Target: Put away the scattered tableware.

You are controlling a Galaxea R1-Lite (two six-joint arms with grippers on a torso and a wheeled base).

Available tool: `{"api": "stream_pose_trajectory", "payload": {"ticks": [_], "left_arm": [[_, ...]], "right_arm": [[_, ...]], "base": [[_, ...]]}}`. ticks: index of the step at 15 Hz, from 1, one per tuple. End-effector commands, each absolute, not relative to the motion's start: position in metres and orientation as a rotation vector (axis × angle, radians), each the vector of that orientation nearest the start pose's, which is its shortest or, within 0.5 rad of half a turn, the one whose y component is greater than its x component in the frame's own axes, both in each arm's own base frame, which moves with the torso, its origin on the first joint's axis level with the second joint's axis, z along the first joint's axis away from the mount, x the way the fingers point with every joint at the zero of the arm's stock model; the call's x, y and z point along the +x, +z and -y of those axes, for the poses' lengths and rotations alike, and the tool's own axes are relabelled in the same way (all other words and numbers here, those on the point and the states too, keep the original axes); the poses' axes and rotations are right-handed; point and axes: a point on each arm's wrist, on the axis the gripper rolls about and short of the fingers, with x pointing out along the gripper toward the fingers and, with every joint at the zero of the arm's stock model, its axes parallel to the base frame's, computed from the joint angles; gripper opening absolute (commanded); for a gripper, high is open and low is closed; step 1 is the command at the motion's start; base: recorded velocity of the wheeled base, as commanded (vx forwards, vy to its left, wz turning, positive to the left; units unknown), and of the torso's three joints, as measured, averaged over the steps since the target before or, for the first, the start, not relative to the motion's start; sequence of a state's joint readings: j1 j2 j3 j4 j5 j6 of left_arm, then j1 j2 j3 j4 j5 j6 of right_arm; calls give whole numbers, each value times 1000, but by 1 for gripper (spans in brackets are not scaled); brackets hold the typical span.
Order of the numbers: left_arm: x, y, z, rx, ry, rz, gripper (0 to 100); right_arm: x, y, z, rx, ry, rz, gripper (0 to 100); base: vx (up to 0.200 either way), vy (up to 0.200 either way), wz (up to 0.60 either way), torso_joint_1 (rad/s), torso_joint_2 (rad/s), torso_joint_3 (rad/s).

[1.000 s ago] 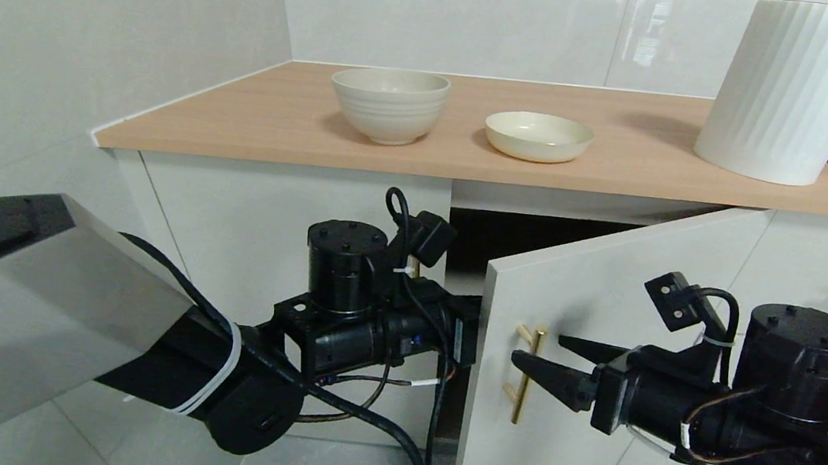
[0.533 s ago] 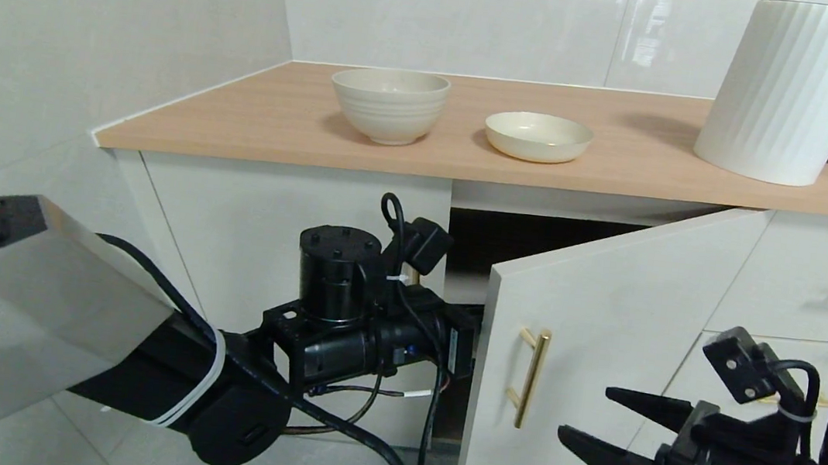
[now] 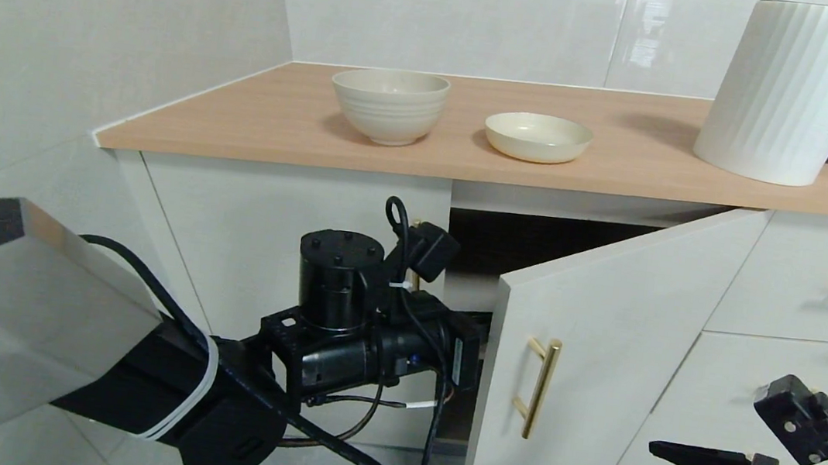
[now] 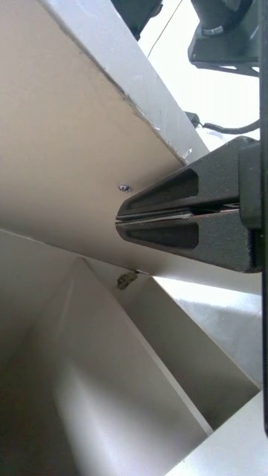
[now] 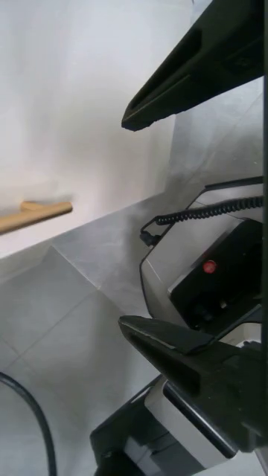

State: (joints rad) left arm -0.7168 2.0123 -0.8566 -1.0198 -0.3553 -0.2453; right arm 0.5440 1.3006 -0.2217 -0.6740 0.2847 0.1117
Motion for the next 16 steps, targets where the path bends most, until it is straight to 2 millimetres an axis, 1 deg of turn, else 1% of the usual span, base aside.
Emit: {"api": "stream_pose_trajectory", "payload": {"ticks": [1, 5, 7, 10, 16], "left_arm": [[271, 127, 249, -194, -1051, -275, 0], [269, 127, 252, -195, -1063, -278, 0], [269, 128, 253, -197, -1069, -278, 0], [273, 127, 257, -200, -1071, -275, 0], [277, 124, 261, -201, -1074, -274, 0]], "right_arm": [[136, 131, -90, 59, 792, -462, 100], [137, 130, -90, 65, 789, -471, 100], [139, 126, -91, 63, 787, -493, 100], [140, 124, -92, 61, 785, -506, 100], [141, 123, -92, 60, 784, -510, 100]], "base": [[0, 0, 0, 0, 0, 0], [0, 0, 0, 0, 0, 0], [0, 0, 0, 0, 0, 0], [-200, 0, 0, 2, 2, 1], [0, 0, 0, 0, 0, 0]]}}
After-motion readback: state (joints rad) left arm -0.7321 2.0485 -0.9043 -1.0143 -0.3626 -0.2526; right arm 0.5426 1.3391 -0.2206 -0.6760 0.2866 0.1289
